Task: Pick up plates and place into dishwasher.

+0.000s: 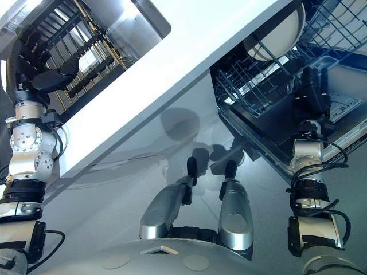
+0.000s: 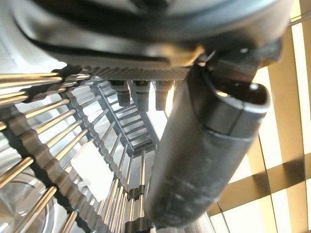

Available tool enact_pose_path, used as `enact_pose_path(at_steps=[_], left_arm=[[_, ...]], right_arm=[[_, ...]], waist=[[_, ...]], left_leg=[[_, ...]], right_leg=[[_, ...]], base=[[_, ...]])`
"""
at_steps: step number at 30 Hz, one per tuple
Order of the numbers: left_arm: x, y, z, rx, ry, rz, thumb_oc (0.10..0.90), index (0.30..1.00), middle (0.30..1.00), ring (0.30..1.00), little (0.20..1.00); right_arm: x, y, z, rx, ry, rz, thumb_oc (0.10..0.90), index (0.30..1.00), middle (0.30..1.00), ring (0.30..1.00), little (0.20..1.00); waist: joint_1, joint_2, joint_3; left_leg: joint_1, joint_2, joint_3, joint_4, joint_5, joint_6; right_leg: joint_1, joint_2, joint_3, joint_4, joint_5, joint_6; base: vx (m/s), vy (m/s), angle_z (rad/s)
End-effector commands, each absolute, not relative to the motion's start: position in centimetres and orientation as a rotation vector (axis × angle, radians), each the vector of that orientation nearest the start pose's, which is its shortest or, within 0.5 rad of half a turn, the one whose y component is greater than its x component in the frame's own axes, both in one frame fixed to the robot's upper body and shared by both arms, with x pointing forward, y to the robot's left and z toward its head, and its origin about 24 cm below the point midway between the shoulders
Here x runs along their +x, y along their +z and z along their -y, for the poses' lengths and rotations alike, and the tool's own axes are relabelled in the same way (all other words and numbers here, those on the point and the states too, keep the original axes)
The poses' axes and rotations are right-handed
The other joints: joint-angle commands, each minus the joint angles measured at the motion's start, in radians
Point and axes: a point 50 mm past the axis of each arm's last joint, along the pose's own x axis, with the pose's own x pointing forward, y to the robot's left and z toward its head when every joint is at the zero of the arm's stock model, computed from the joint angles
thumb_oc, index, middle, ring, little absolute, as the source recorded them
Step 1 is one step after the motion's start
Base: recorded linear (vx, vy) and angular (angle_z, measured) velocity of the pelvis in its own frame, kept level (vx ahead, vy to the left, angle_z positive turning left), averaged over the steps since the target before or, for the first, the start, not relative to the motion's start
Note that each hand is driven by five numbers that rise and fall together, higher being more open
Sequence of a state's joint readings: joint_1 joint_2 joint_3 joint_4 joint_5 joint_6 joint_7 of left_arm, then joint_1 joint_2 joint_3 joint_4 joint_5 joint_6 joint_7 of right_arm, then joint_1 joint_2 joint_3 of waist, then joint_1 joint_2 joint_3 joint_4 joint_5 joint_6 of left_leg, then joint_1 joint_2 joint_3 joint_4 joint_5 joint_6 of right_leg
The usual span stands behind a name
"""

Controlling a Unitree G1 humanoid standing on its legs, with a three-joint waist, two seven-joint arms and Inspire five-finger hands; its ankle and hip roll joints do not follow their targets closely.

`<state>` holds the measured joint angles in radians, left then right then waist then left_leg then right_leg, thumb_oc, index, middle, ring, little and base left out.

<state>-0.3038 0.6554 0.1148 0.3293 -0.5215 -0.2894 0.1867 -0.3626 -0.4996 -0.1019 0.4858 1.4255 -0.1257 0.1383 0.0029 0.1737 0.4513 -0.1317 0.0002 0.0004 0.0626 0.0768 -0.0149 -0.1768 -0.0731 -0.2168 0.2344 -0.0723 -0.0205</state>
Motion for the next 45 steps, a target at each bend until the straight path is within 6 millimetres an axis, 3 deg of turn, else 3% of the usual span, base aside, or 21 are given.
enact_pose_path(at_steps=[1, 5, 7, 12, 17, 20, 24, 25, 28, 31, 38, 45], left_arm=[[29.8, 16.7, -29.6, 0.057, 0.288, 0.519, 0.800, 0.900, 0.900, 0.900, 0.900], [30.3, 16.2, -29.5, 0.062, 0.254, 0.499, 0.800, 0.900, 0.900, 0.900, 0.900], [30.5, 15.9, -29.5, 0.068, 0.237, 0.487, 0.800, 0.900, 0.900, 0.900, 0.900], [30.6, 16.0, -29.4, 0.084, 0.195, 0.474, 0.800, 0.900, 0.900, 0.900, 0.900], [30.5, 16.2, -28.9, 0.089, 0.173, 0.474, 0.800, 0.900, 0.900, 0.900, 0.900], [29.9, 16.2, -28.6, 0.078, 0.177, 0.491, 0.800, 0.900, 0.900, 0.900, 0.900], [28.8, 15.3, -28.0, 0.072, 0.191, 0.501, 0.800, 0.900, 0.900, 0.900, 0.900], [28.7, 15.2, -27.9, 0.071, 0.190, 0.500, 0.800, 0.900, 0.900, 0.900, 0.900], [28.2, 15.0, -28.2, 0.073, 0.213, 0.500, 0.800, 0.900, 0.900, 0.900, 0.900], [27.5, 14.5, -28.9, 0.064, 0.249, 0.496, 0.800, 0.900, 0.900, 0.900, 0.900], [27.1, 14.2, -30.0, 0.056, 0.280, 0.489, 0.800, 0.900, 0.900, 0.900, 0.900], [27.0, 13.6, -30.9, 0.055, 0.299, 0.464, 0.800, 0.900, 0.900, 0.900, 0.900]], right_arm=[[32.5, 21.4, 11.0, 0.874, 0.938, 0.430, 0.800, 0.900, 0.900, 0.900, 0.900], [30.6, 26.2, 7.2, 0.700, 1.131, 0.608, 0.800, 0.900, 0.900, 0.900, 0.900], [29.7, 27.4, 5.6, 0.612, 1.184, 0.652, 0.800, 0.900, 0.900, 0.900, 0.900], [30.1, 28.6, 5.3, 0.414, 1.038, 0.710, 0.800, 0.900, 0.900, 0.900, 0.900], [33.5, 26.6, 9.2, 0.113, 0.577, 0.668, 0.800, 0.900, 0.900, 0.900, 0.900], [35.4, 23.1, 14.9, -0.259, 0.223, 0.577, 0.800, 0.900, 0.900, 0.900, 0.900], [34.6, 19.0, 21.3, -0.644, -0.059, 0.453, 0.800, 0.900, 0.900, 0.900, 0.900], [34.5, 18.9, 21.5, -0.651, -0.069, 0.448, 0.800, 0.900, 0.900, 0.900, 0.900], [32.8, 16.8, 24.9, -0.701, -0.185, 0.365, 0.800, 0.900, 0.900, 0.900, 0.900], [29.8, 14.3, 28.3, -0.673, -0.274, 0.298, 0.800, 0.900, 0.900, 0.900, 0.900], [26.9, 13.1, 31.9, -0.652, -0.397, 0.256, 0.800, 0.900, 0.900, 0.900, 0.900], [25.9, 13.4, 33.9, -0.629, -0.472, 0.248, 0.800, 0.900, 0.900, 0.900, 0.900]], waist=[[0.091, -0.052, -0.062], [0.113, -0.068, -0.084], [0.125, -0.076, -0.096], [0.147, -0.093, -0.129], [0.151, -0.108, -0.155], [0.140, -0.121, -0.171], [0.110, -0.141, -0.192], [0.111, -0.141, -0.192], [0.084, -0.148, -0.204], [0.042, -0.145, -0.217], [-0.004, -0.147, -0.233], [-0.026, -0.150, -0.262]], left_leg=[[-0.025, -0.072, -0.020, 0.069, -0.100, 0.024], [-0.021, -0.082, -0.036, 0.073, -0.108, 0.033], [-0.015, -0.086, -0.043, 0.072, -0.112, 0.037], [0.011, -0.093, -0.053, 0.050, -0.110, 0.043], [0.049, -0.099, -0.050, 0.036, -0.122, 0.053], [0.075, -0.102, -0.040, 0.025, -0.130, 0.060], [0.113, -0.099, -0.009, 0.013, -0.144, 0.067], [0.115, -0.099, -0.008, 0.012, -0.145, 0.067], [0.138, -0.094, 0.008, 0.003, -0.156, 0.075], [0.167, -0.084, 0.029, -0.018, -0.163, 0.083], [0.196, -0.072, 0.068, -0.027, -0.183, 0.090], [0.221, -0.063, 0.088, -0.029, -0.196, 0.075]], right_leg=[[-0.002, 0.002, -0.020, 0.052, -0.100, 0.004], [0.012, 0.002, -0.012, 0.028, -0.086, 0.009], [0.026, 0.003, -0.012, 0.014, -0.081, 0.012], [0.060, 0.009, -0.021, -0.023, -0.063, 0.019], [0.094, 0.007, -0.032, -0.036, -0.057, 0.029], [0.114, 0.008, -0.029, -0.049, -0.048, 0.038], [0.147, 0.009, -0.010, -0.094, -0.021, 0.060], [0.148, 0.009, -0.009, -0.095, -0.020, 0.061], [0.158, 0.012, 0.013, -0.093, -0.024, 0.070], [0.155, 0.018, 0.032, -0.059, -0.045, 0.078], [0.144, 0.016, 0.052, 0.001, -0.061, 0.094], [0.188, 0.035, 0.054, -0.053, -0.085, 0.084]], base=[[0.04, 0.021, 0.14], [0.05, 0.017, 0.10], [0.07, 0.008, 0.09], [0.06, 0.011, 0.04], [0.05, 0.019, 0.08], [0.02, 0.028, 0.16], [0.03, 0.027, 0.10], [0.00, 0.000, 0.00], [0.00, 0.015, -0.11], [-0.02, 0.025, -0.20], [-0.05, -0.002, -0.17], [-0.01, -0.035, -0.15]])
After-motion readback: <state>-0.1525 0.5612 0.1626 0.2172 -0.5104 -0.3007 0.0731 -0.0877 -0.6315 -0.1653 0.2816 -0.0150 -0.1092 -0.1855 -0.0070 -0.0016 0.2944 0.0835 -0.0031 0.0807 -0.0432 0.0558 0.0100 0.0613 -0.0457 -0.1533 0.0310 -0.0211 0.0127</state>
